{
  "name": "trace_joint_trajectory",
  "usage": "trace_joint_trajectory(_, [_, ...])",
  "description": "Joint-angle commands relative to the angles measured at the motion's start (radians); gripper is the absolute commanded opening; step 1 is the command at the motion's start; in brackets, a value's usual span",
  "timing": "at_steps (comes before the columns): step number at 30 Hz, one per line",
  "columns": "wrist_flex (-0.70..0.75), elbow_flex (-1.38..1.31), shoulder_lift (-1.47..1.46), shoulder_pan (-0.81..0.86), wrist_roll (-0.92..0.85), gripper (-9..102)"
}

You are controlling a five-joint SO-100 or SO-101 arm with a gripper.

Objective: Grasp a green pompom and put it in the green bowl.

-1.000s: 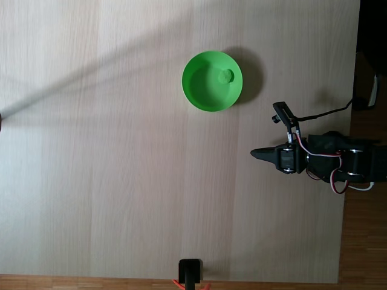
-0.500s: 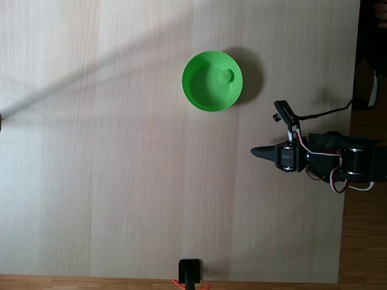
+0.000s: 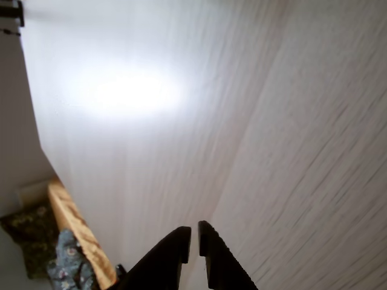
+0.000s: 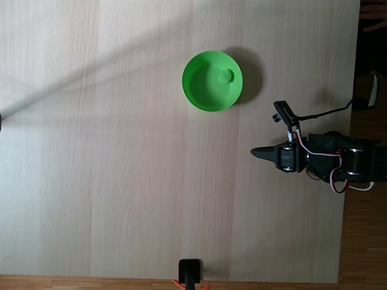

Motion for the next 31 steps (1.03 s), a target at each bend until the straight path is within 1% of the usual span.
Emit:
trace_joint_trajectory(1, [-0.009, -0.009, 0.000, -0.005, 0.005, 0])
trace_joint_trajectory(31, [-0.009, -0.009, 0.002, 0.003, 0.005, 0])
